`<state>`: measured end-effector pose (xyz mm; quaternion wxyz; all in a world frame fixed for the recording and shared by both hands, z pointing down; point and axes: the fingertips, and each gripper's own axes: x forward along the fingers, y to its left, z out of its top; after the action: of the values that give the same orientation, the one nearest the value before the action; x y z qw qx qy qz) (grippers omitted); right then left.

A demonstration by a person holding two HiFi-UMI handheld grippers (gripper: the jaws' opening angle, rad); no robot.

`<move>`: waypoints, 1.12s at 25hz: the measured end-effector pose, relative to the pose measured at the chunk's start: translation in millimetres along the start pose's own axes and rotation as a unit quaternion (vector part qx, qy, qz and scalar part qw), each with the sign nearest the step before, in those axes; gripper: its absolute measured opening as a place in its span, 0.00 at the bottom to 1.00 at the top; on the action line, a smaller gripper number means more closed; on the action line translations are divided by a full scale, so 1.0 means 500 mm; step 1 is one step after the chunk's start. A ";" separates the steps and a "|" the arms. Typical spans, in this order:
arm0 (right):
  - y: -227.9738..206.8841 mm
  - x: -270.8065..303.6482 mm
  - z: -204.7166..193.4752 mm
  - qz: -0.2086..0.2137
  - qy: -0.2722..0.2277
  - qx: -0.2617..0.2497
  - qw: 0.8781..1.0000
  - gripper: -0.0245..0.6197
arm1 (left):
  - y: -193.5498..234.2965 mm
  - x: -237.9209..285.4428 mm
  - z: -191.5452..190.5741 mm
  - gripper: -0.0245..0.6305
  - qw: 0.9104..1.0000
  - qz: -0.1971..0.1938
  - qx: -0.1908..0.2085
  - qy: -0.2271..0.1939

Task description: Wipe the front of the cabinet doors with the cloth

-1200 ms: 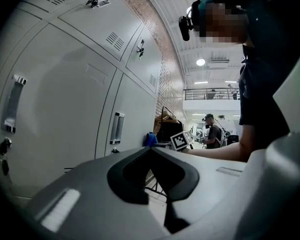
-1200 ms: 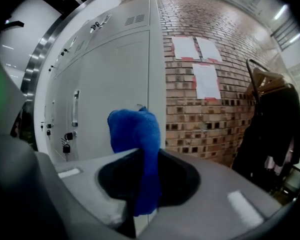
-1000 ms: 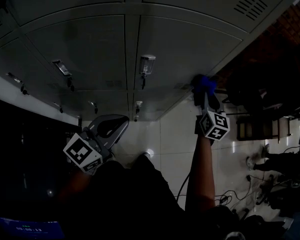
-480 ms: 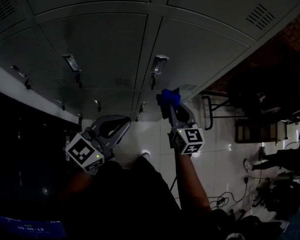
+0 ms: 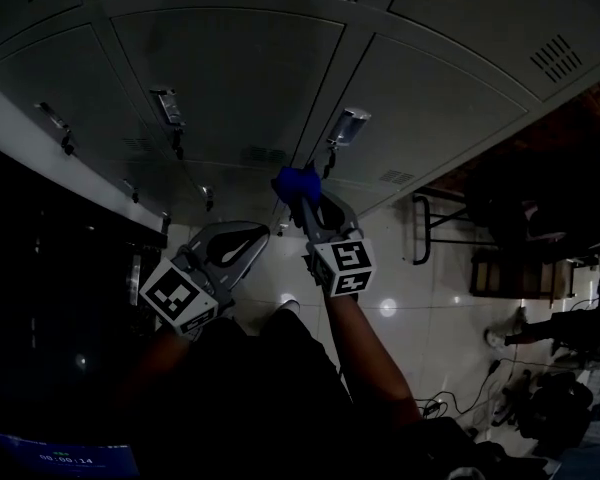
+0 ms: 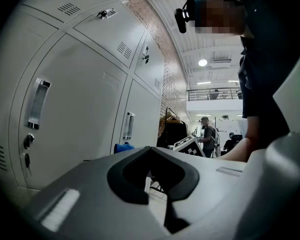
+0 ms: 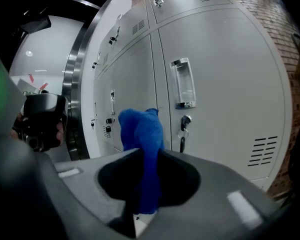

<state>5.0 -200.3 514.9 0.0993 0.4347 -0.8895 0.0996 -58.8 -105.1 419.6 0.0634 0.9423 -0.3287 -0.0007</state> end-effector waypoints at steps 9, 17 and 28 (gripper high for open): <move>-0.052 0.024 -0.010 -0.006 0.005 0.008 1.000 0.15 | -0.011 0.036 -0.011 0.04 1.000 0.003 -0.006 0.004; -0.149 0.012 -0.036 -0.013 0.010 0.017 1.000 0.15 | -0.032 0.123 -0.026 0.04 1.000 0.001 -0.005 0.011; -0.351 -0.093 -0.058 -0.070 0.010 0.030 0.997 0.15 | -0.095 0.243 -0.052 0.04 0.999 -0.023 -0.012 0.024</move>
<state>175.0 -263.3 546.6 0.1017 0.4980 -0.8524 0.1228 67.3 -140.4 444.6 0.0823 0.9485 -0.3056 0.0162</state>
